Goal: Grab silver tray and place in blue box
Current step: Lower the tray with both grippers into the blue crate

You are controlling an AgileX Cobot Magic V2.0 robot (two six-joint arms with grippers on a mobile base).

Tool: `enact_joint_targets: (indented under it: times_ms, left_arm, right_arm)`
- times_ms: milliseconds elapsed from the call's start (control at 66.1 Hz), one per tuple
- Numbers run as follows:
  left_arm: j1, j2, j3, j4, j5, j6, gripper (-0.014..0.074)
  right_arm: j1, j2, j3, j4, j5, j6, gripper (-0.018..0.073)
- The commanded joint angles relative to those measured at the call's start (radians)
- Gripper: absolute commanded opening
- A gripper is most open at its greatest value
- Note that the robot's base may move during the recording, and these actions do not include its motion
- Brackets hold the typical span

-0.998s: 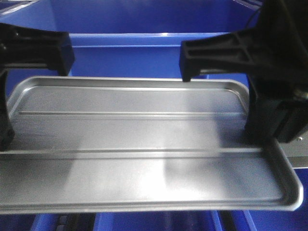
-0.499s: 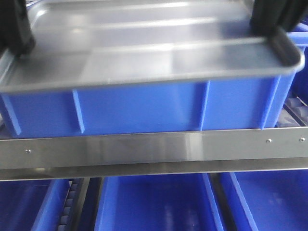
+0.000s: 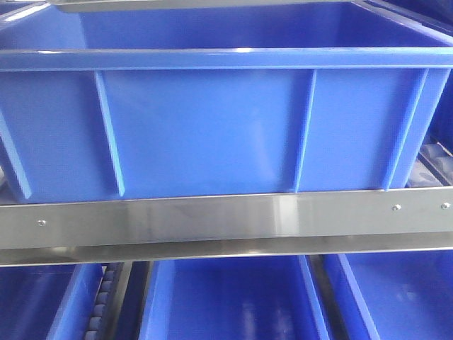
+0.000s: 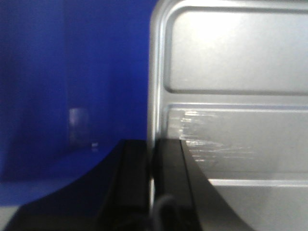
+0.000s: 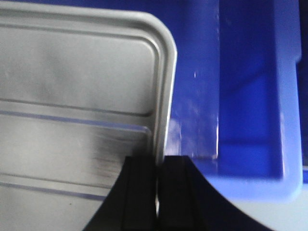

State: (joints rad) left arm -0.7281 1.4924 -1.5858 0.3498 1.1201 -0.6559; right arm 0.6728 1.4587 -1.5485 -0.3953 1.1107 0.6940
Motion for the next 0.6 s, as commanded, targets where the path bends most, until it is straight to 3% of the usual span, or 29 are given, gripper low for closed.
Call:
enact_joint_targets:
  times_ms: [0,166,590]
  left_arm:
    - [0.012,0.011,-0.090,-0.108,-0.213,0.045,-0.0007]
    - [0.078,0.083,-0.160,-0.181,-0.236,0.088,-0.0007]
    - [0.137,0.148,-0.164,-0.150,-0.286,0.088,-0.0008]
  right_arm:
    - [-0.017,0.048,-0.121,0.159,-0.219,-0.092,0.0062]
    - [-0.082,0.164,-0.256,0.226,-0.222,-0.153,0.0062]
    - [-0.134,0.273,-0.309,0.227,-0.239,-0.152,0.0062]
